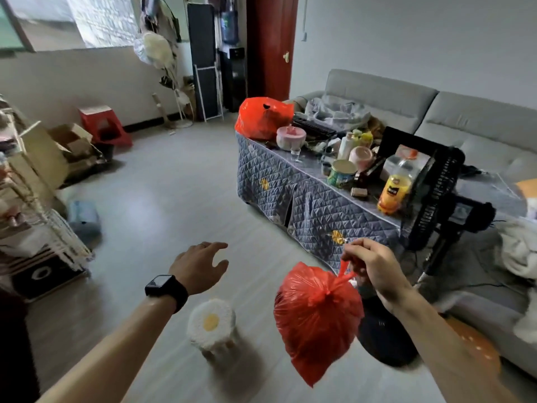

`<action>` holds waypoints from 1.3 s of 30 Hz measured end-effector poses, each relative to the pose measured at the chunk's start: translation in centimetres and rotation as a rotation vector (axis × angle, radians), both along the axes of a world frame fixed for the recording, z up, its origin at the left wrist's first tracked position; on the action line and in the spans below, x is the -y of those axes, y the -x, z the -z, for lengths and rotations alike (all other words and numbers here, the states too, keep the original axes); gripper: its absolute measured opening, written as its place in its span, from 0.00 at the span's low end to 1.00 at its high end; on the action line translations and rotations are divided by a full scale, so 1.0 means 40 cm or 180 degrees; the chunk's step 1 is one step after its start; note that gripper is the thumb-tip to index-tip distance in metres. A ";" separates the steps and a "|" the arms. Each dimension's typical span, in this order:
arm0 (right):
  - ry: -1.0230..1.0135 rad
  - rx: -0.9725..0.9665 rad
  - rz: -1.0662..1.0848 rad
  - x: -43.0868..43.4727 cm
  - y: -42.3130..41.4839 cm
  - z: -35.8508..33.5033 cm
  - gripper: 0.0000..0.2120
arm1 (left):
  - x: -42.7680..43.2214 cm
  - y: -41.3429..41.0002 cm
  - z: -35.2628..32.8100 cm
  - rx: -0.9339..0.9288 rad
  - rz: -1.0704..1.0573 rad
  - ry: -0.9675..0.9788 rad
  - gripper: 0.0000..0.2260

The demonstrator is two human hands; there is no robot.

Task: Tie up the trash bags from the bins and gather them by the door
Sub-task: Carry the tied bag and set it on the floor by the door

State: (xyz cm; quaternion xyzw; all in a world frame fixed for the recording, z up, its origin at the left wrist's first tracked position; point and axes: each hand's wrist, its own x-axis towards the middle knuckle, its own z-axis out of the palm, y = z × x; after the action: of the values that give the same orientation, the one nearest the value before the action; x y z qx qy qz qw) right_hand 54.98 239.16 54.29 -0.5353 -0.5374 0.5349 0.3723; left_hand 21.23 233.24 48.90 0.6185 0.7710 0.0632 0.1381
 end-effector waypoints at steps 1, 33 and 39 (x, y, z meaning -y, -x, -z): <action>-0.0006 -0.0021 -0.0061 -0.067 0.026 0.007 0.09 | -0.052 0.016 0.004 -0.0012 -0.0053 0.0015 0.22; 0.0172 0.0133 -0.1646 -1.958 1.479 0.014 0.07 | -1.586 1.227 0.067 0.0156 -0.1587 -0.0001 0.24; 0.0083 -0.0016 -0.1863 -2.270 1.806 0.035 0.07 | -1.897 1.523 0.069 -0.0036 -0.1657 -0.0109 0.23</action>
State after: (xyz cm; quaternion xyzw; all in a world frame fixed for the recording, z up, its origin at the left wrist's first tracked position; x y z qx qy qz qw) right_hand -17.26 329.96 52.88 -0.3609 -0.6611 0.6278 0.1965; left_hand -39.67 309.11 46.13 0.4019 0.9037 0.1061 0.1024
